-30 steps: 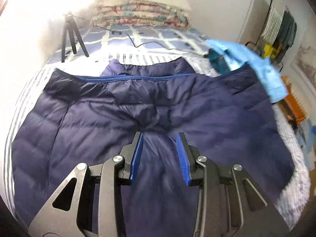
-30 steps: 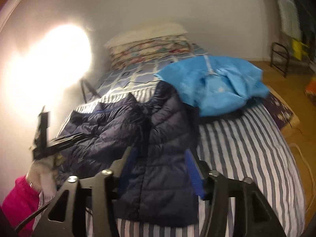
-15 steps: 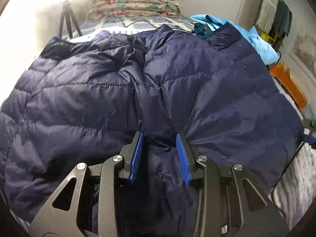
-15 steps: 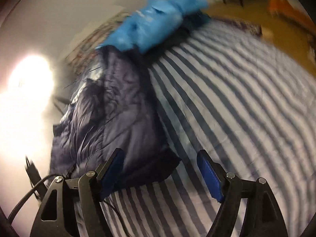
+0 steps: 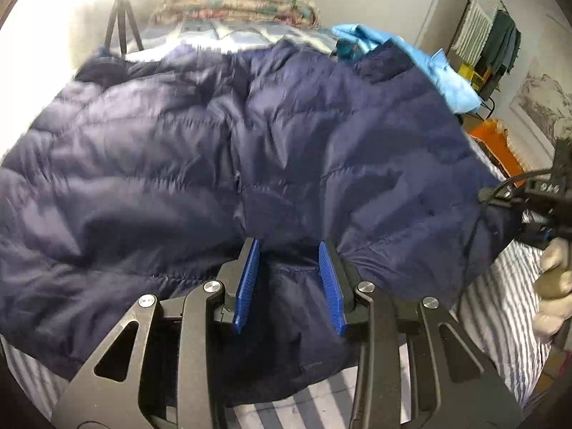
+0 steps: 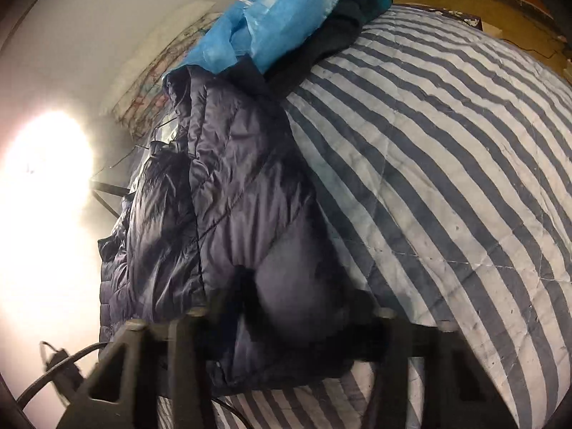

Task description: Fold large clothes

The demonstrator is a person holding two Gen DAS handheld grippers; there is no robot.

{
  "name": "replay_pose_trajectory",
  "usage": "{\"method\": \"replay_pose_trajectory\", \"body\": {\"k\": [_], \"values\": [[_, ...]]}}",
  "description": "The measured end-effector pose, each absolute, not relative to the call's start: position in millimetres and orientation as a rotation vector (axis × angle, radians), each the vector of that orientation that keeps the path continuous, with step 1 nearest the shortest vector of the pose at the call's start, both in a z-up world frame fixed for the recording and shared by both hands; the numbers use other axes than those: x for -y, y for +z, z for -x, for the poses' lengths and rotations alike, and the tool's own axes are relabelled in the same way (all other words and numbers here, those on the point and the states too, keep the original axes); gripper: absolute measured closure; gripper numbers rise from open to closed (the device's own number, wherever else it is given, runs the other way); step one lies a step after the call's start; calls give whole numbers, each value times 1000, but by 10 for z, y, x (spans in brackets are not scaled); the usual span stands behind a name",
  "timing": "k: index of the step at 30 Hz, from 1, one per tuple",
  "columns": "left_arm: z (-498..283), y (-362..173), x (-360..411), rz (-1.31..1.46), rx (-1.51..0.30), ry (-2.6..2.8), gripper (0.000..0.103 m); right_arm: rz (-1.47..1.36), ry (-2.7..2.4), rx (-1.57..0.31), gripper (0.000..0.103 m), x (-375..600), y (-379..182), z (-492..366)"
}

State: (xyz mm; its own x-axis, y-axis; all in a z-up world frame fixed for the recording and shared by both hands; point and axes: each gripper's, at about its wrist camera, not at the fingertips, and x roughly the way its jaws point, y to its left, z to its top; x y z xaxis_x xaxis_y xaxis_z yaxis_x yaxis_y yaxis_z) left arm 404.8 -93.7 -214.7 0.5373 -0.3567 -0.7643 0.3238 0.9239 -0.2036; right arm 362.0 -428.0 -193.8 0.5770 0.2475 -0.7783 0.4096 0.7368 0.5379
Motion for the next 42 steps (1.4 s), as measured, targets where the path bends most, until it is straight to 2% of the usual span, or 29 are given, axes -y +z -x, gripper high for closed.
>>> {"method": "replay_pose_trajectory", "body": {"k": [1, 2, 5, 10, 14, 17, 21, 25, 31, 37, 42], "values": [[-4040, -2123, 926, 36, -923, -403, 68, -751, -102, -973, 81, 4257, -1883, -3635], [-4037, -2092, 921, 40, -934, -405, 68, -718, -98, -965, 85, 4220, -1804, -3650], [-3910, -1854, 804, 76, -929, -401, 68, -575, -77, -927, 91, 4057, -1516, -3677], [-3439, -1246, 470, 205, -921, -409, 68, -427, -23, -856, 94, 3801, -1084, -3690], [-2763, -631, 286, 160, -861, -387, 68, -317, 17, -805, 95, 3591, -823, -3699], [-2227, -295, 97, 242, -778, -376, 68, -288, 39, -780, 95, 3465, -705, -3728], [-1838, -271, -70, 328, -720, -357, 67, -298, 78, -740, 96, 3255, -519, -3796], [-1873, -414, -19, 209, -751, -306, 68, -246, 126, -699, 96, 2933, -337, -3805], [-1764, -348, -111, 260, -722, -348, 68, -96, 222, -640, 96, 2190, -101, -3934], [-1659, -300, -107, 259, -714, -392, 68, 38, 332, -637, 97, 1260, -152, -4181], [-1621, -308, -213, 279, -720, -389, 68, 128, 438, -663, 98, 473, -412, -4336]]}}
